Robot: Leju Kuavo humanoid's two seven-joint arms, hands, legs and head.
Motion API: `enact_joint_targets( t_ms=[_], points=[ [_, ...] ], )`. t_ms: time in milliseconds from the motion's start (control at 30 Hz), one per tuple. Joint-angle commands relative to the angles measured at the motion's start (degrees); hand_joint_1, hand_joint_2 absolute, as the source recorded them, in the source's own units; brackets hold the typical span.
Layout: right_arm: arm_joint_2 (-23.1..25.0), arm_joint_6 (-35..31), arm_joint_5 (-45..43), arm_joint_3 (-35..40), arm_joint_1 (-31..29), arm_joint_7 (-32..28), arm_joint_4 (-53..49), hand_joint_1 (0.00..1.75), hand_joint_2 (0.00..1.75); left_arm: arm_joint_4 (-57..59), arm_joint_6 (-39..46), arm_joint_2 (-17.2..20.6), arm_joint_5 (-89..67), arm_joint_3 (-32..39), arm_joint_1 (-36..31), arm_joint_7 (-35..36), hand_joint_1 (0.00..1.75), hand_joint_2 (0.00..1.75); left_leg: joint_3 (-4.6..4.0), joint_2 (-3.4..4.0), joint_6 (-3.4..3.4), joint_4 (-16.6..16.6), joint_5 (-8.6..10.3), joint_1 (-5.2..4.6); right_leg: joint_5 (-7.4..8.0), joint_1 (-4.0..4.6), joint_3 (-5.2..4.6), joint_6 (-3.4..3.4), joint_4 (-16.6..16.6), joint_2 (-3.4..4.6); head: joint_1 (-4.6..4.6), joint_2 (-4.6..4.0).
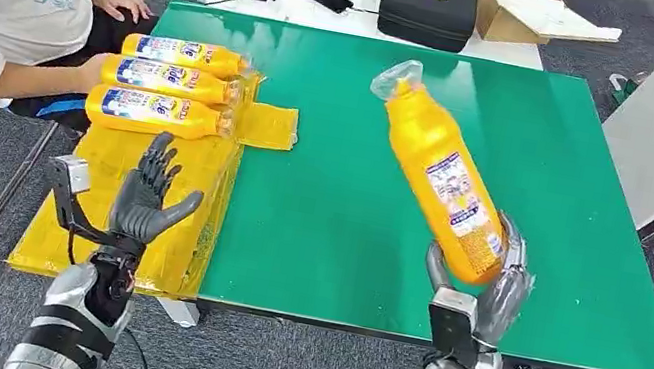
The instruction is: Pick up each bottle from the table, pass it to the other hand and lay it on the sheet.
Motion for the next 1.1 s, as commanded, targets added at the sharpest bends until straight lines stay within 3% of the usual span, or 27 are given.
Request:
enact_joint_targets(
  t_ms=[33, 133, 267, 500, 633, 867, 1100],
  points=[
    [2.50, -0.20, -0.45, -2.87, 0.04, -0.95, 0.25, 1.75, 1.75, 0.00, -0.81, 0.62, 1.04, -3.49, -0.61, 0.76, 0.00, 1.75, 0.18, 0.01, 0.00, 0.00, -0.06, 0.04, -0.07, 0.07, 0.19, -0.12, -0.01, -0.06, 0.02, 0.00],
    [2.63, 0.13, -1.18, -2.45, -0.15, -1.43, 1.74, 1.75, 1.75, -0.21, -1.61, 0.90, 2.73, -4.59, -0.57, 1.05, 0.00, 1.75, 0.39, 0.11, 0.01, 0.00, -0.16, 0.09, -0.12, 0.14, 0.40, -0.18, -0.05, -0.01, 0.02, 0.00],
    [3.10, 1.44, -2.43, -1.66, 0.09, -2.65, 5.51, 1.75, 1.75, -1.57, -8.82, 1.61, 9.45, -7.12, 0.75, 3.85, 0.00, 1.75, 0.24, 0.07, 0.01, -0.03, -0.08, 0.07, -0.05, 0.10, 0.25, -0.11, -0.07, 0.00, 0.02, 0.00],
    [1.74, 2.36, -0.79, 6.30, -0.67, -2.65, 12.81, 1.75, 1.75, -0.46, -18.17, 2.70, 20.88, -13.93, 0.91, 9.21, 0.00, 1.75, 0.21, 0.15, 0.00, -0.07, -0.06, 0.07, 0.00, 0.10, 0.23, -0.11, -0.11, 0.09, 0.00, 0.00],
    [1.57, 1.85, -1.26, 9.79, -1.77, -2.65, 15.00, 1.75, 1.75, 0.58, -19.34, 3.06, 22.76, -17.08, 0.03, 9.82, 0.00, 1.75, 0.46, 0.17, -0.01, -0.08, -0.13, 0.13, -0.07, 0.18, 0.48, -0.20, -0.14, 0.06, 0.02, 0.00],
    [1.79, -0.20, -0.29, 14.26, -3.50, -2.65, 17.29, 1.75, 1.75, 3.47, -20.30, 3.27, 25.60, -21.04, -1.59, 11.18, 0.00, 1.75, 0.14, 0.09, 0.00, -0.04, -0.04, 0.06, -0.01, 0.08, 0.16, -0.08, -0.07, 0.05, 0.02, 0.00],
    [2.62, -0.20, 1.92, 14.38, -3.60, -2.65, 16.45, 1.75, 1.75, 5.95, -18.38, 3.27, 25.93, -22.28, -2.77, 11.44, 0.00, 1.75, 0.17, 0.07, 0.00, -0.05, -0.04, 0.04, -0.03, 0.06, 0.18, -0.10, -0.05, 0.01, 0.02, 0.00]
  ],
)
